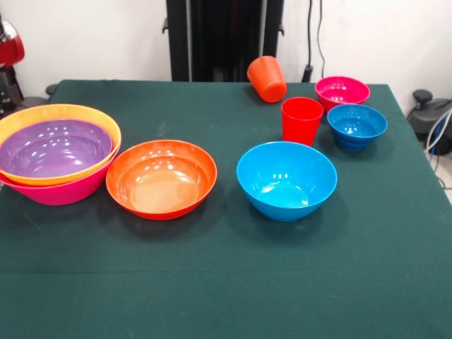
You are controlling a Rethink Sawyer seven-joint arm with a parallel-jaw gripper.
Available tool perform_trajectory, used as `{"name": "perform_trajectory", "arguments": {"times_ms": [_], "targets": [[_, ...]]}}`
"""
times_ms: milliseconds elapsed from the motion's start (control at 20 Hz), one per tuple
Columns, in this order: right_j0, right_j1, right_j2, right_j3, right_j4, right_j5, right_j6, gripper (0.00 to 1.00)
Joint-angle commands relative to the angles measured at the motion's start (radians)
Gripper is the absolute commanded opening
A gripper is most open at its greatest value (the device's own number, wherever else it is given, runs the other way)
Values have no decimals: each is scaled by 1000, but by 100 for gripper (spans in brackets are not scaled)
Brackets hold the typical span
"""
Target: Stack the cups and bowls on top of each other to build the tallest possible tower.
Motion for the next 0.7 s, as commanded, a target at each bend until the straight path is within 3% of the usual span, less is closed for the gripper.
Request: {"name": "perform_trajectory", "arguments": {"times_ms": [50,350,700], "targets": [[46,-51,-55,82,-11,98,-255,100],[32,-79,-56,113,-1,100,-252,100],[-18,-44,-49,189,2,-17,-204,100]]}}
